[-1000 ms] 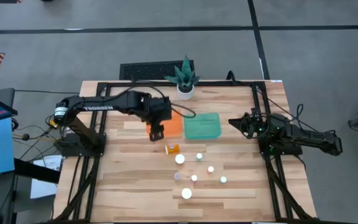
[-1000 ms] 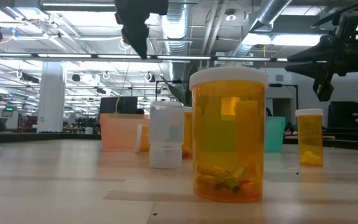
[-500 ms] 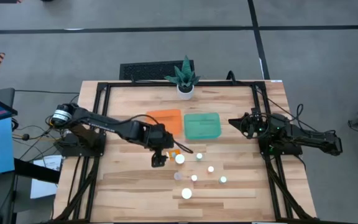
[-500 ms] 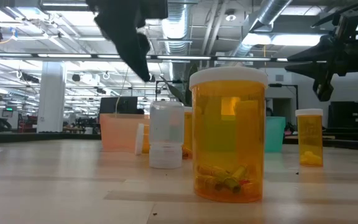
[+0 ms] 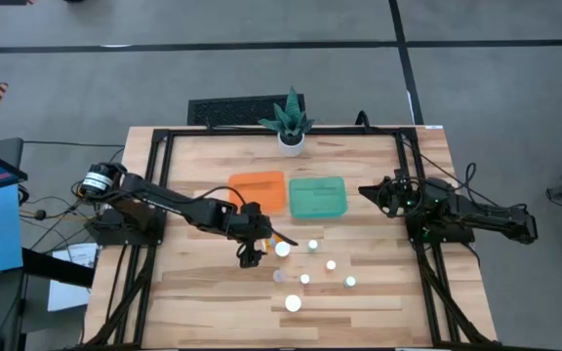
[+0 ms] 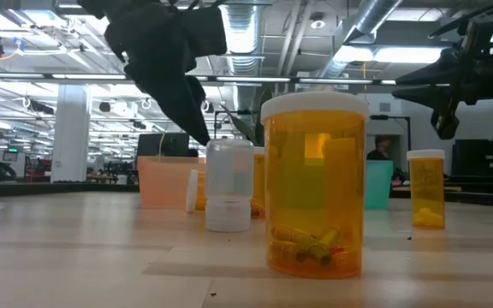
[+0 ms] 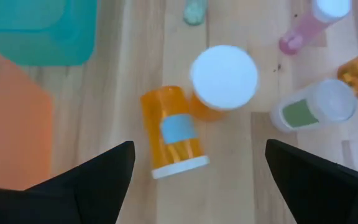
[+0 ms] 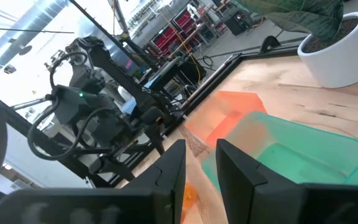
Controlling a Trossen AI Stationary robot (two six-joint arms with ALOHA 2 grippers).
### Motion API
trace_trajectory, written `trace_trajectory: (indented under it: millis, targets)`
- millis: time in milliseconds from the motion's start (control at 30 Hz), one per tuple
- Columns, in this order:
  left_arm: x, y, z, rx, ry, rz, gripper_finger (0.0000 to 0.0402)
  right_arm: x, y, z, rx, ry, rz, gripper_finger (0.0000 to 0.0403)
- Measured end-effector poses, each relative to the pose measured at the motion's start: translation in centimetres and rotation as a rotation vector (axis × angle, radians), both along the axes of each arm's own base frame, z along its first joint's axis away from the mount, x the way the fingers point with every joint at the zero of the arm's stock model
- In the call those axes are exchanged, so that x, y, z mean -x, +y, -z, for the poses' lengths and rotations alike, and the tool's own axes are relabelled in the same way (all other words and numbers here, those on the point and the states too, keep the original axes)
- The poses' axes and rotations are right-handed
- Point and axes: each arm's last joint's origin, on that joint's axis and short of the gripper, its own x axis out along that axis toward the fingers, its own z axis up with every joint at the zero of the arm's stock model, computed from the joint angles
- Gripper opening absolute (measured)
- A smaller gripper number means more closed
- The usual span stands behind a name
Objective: Pick and place medicine bottles into bin by pill shape (circle, oval)
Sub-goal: Put the bottom left orange capsule bottle into the orange bin
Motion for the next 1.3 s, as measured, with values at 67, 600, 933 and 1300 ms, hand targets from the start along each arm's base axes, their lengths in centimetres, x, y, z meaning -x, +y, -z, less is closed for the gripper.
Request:
trace_trajectory:
  millis: [67, 600, 933, 1300]
  targets:
    - [0.1, -0.1, 0.6, -0.003, -0.001, -0.004, 0.0355, 0.0, 0.0, 0.0, 0.000, 0.000, 0.001, 0.0103]
    - [-0.9, -0.3, 4.6, -0.038, 0.083, -0.049, 0.0343, 0.0, 0.0, 0.0, 0.000, 0.005, 0.001, 0.0103]
    - [-1.0, -0.3, 4.6, -0.045, 0.067, -0.083, 0.0232, 0.0, 0.0, 0.0, 0.000, 0.004, 0.001, 0.0103]
    - [-1.0, -0.3, 4.5, -0.010, 0.067, -0.146, 0.0178, 0.0, 0.0, 0.0, 0.000, 0.003, 0.001, 0.0103]
